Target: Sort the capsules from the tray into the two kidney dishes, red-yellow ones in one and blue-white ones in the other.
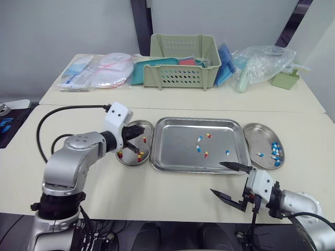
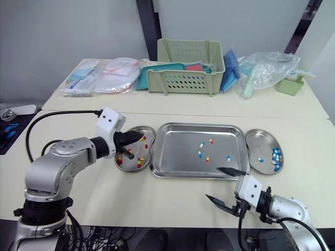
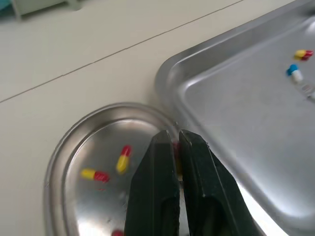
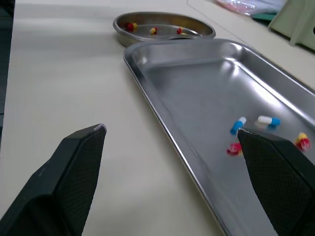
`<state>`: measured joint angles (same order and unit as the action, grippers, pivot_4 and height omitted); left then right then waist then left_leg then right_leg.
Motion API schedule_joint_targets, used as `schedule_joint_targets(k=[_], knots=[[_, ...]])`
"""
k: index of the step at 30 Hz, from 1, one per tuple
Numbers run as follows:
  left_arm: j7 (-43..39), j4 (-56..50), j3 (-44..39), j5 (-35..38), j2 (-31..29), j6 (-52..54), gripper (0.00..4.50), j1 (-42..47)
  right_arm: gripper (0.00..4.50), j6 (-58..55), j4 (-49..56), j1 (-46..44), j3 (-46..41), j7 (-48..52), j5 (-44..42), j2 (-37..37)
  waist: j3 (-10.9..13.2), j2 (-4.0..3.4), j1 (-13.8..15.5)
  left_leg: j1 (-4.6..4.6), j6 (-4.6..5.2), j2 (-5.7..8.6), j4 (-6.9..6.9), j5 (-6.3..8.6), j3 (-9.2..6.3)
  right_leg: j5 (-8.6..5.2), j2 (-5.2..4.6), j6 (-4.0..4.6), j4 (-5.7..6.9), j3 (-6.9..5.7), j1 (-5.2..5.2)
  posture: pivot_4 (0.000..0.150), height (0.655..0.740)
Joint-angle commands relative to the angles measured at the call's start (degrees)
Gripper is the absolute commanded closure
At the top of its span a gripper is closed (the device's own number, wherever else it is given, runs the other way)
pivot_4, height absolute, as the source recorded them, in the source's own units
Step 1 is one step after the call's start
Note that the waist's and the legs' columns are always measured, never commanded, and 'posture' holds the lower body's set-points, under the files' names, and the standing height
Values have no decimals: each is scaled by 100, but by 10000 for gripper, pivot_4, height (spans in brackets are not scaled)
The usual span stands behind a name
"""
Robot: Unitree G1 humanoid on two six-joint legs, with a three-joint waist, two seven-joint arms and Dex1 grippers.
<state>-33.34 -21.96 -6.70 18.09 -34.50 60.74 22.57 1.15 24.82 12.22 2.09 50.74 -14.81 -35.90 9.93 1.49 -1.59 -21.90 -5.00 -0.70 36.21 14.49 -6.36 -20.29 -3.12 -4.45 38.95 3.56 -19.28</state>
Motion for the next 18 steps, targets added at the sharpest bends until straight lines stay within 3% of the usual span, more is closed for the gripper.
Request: schedule_joint_targets(k=[1,6,7,18], knots=[[101,-176,-200,128,-34,60,44680,-157,0,-79,26,-217,86,59,-156,29,0,0,7,-1,0,1,0,0,0,0,-1,0,0,0,0,1500,7400],[265,-208,-387,253,144,-63,44680,-264,0,-125,30,-272,108,67,-175,8,0,1,2,-1,0,-1,0,0,-1,0,0,0,1,-1,-2,1500,7400],[257,-222,-413,283,136,-106,39224,-280,0,-133,35,-265,99,71,-180,1,1,1,1,-2,0,0,0,0,-1,0,0,0,1,0,-2,1500,7400],[305,-464,-855,679,-94,-82,4165,-513,0,-158,-24,-331,-6,112,-233,-83,1,1,-17,0,0,-2,-1,0,-1,0,1,0,3,0,-3,1500,7400]])
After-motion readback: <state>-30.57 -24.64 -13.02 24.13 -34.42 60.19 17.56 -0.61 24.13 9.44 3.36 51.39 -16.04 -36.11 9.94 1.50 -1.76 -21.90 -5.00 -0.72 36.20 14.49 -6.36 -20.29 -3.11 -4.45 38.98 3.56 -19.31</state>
